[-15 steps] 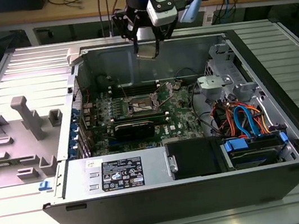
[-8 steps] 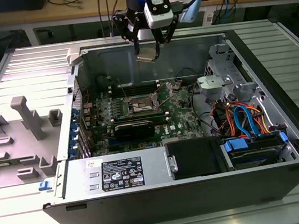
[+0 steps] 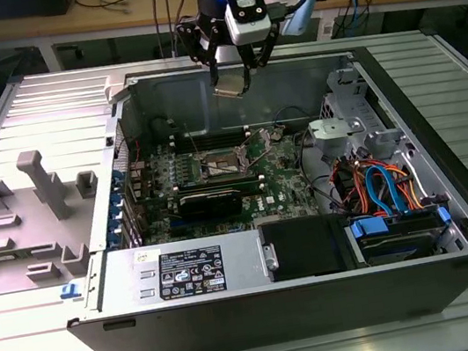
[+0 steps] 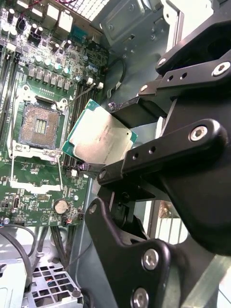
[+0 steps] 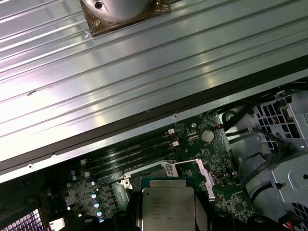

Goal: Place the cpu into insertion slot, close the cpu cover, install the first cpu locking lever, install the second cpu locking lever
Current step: 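Place the cpu into insertion slot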

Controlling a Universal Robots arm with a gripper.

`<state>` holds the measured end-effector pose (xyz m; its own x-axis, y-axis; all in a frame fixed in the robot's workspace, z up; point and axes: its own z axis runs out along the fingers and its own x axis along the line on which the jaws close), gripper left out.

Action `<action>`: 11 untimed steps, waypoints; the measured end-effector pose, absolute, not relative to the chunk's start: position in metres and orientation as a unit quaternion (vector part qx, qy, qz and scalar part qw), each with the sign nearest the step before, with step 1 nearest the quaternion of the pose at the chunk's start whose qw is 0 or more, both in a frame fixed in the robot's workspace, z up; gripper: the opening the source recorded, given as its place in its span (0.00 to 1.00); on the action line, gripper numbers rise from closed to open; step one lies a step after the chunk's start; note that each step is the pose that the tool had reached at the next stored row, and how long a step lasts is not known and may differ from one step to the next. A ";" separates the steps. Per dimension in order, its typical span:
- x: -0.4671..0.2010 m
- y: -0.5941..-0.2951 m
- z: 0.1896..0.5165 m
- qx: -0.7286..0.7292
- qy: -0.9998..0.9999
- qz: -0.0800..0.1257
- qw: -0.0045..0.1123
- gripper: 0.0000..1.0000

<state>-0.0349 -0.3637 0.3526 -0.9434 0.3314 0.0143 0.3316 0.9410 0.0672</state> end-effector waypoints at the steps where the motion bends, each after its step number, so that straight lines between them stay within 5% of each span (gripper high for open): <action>1: -0.035 -0.364 0.353 -0.168 -0.985 -0.034 0.001 0.54; 11: -0.035 -0.364 0.353 -0.171 -0.985 -0.034 0.001 0.54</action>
